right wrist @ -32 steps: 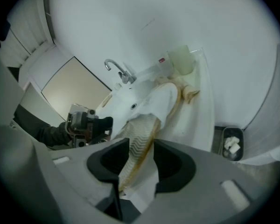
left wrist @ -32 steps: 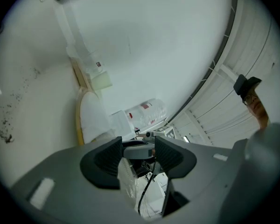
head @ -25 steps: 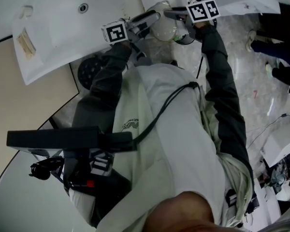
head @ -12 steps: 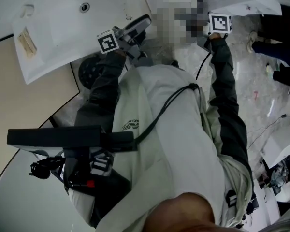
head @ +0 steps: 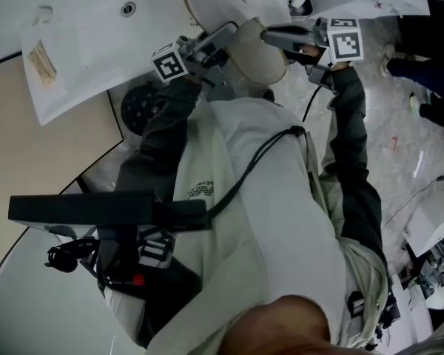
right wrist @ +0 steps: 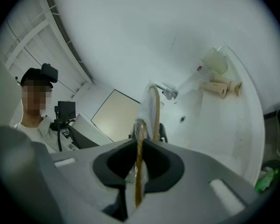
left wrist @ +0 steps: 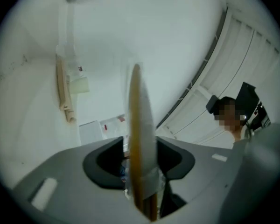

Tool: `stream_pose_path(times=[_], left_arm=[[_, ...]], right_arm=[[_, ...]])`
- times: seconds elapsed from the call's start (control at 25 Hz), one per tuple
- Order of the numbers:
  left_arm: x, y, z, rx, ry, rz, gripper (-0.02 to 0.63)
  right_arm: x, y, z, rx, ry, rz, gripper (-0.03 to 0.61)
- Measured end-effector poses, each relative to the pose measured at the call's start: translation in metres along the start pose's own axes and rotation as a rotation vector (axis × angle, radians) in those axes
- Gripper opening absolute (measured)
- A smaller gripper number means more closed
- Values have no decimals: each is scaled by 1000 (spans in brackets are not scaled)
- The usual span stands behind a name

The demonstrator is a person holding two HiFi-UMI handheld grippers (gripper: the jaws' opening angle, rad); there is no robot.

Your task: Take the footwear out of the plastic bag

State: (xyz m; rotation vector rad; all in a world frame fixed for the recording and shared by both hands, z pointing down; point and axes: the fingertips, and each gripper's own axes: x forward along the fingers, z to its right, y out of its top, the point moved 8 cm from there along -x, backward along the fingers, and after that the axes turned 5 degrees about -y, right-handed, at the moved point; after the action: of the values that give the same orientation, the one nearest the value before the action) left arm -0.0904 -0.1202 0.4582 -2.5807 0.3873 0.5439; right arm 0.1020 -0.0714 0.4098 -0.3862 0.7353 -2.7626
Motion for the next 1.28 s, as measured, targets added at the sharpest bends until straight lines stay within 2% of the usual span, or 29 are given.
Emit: stream_pose_path(times=[0.04,0.16,0.24,0.36,0.48,0.6,0.72,0.92,1.04,1.16,1.28], left_arm=[[1,1,3,5,-21,27,133],[7,-1,17,14,-72,60,112],[15,-5,30,5,-93,61,101],[20,-8,49,10,-108,71,101],[22,-1,68,-15,-155,149,100],[21,7,81,-24,-166,224,100],[23,14,86,-29,-148,291,101],[33,11,97,-65,-174,382,101],[35,5,100,-55,-164,432,101],[32,3,102,-46,-150,465,101],[31,5,104,-39,-145,472,101]], right_arm=[[1,0,-3,-8,-2,1,43],[-6,-3,-14,-56,24,37,45],[-16,-6,-25,-141,26,99,48],[-41,-14,-42,-231,4,280,66],[-77,-25,-60,-259,-37,486,71],[-107,-48,-73,-274,-136,586,101],[-113,-79,-78,-253,-238,622,101],[-84,-120,-84,-244,-236,512,101],[-80,-128,-93,-269,-223,550,101],[-88,-131,-102,-329,-278,586,101],[-96,-122,-114,-388,-279,627,101]])
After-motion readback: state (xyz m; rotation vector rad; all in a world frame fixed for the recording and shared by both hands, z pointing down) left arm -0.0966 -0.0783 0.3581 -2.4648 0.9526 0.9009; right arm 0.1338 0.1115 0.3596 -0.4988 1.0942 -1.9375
